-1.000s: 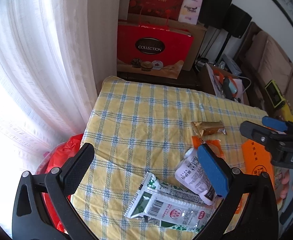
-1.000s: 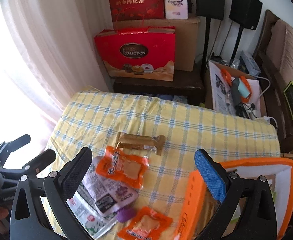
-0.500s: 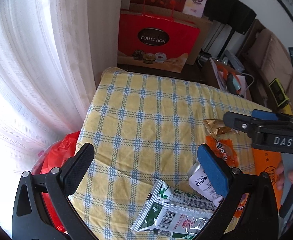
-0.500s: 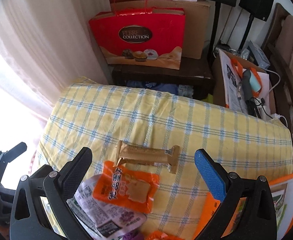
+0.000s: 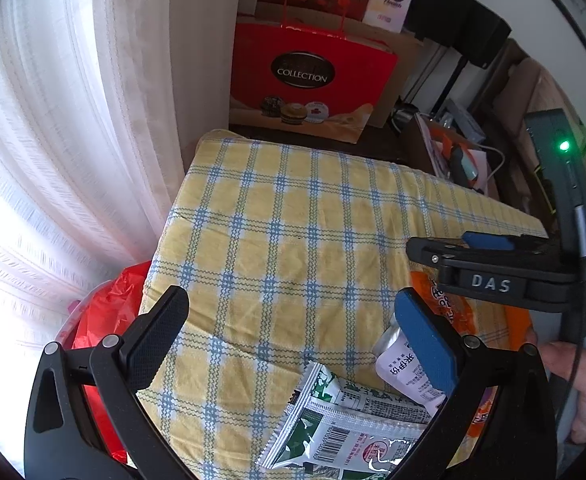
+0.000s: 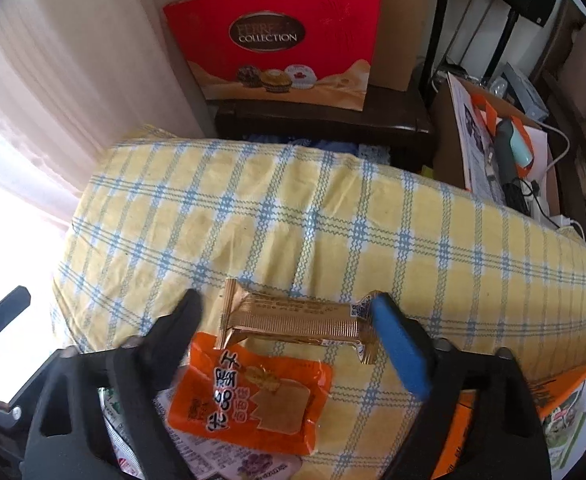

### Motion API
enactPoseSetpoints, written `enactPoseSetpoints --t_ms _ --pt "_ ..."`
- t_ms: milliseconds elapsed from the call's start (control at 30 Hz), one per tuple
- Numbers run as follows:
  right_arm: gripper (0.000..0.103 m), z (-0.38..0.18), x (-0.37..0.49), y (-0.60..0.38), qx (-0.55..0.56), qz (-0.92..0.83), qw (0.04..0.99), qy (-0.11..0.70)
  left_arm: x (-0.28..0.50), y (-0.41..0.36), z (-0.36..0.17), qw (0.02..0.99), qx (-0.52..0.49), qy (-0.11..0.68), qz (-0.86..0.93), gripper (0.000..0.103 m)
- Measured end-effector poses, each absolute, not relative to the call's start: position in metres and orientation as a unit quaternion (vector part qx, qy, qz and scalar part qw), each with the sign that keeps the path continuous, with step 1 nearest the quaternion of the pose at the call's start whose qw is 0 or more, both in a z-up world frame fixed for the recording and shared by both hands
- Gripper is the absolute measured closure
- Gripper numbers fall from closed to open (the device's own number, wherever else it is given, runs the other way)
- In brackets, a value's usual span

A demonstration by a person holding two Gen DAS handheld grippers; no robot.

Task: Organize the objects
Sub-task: 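Close the right gripper on the gold-wrapped bar, then grasp the orange egg-snack packet with the left gripper while the right lifts the gold bar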

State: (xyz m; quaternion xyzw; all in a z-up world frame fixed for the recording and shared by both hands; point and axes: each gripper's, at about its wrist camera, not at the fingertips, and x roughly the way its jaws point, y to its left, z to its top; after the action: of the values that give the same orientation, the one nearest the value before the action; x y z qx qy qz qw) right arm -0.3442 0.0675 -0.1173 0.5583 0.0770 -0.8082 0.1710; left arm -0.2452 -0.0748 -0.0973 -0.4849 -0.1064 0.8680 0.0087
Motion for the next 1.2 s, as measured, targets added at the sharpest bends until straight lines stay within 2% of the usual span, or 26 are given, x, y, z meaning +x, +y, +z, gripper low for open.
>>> enactPoseSetpoints --t_ms 367,933,1200 --pt "0.037 -0.117 -0.342 0.072 0.547 -0.815 0.173 0.081 -0.246 -0.062 -0.095 0.026 -0.490 -0.101 0.866 0.003" --pt "0.037 -0.053 -0.325 0.106 0.506 -0.838 0.200 0.031 -0.263 -0.020 -0.088 0.072 -0.507 -0.095 0.854 0.003" --pt "0.037 -0.023 -0.313 0.129 0.486 -0.850 0.204 0.012 -0.280 0.018 -0.093 0.070 -0.526 -0.055 0.846 0.003"
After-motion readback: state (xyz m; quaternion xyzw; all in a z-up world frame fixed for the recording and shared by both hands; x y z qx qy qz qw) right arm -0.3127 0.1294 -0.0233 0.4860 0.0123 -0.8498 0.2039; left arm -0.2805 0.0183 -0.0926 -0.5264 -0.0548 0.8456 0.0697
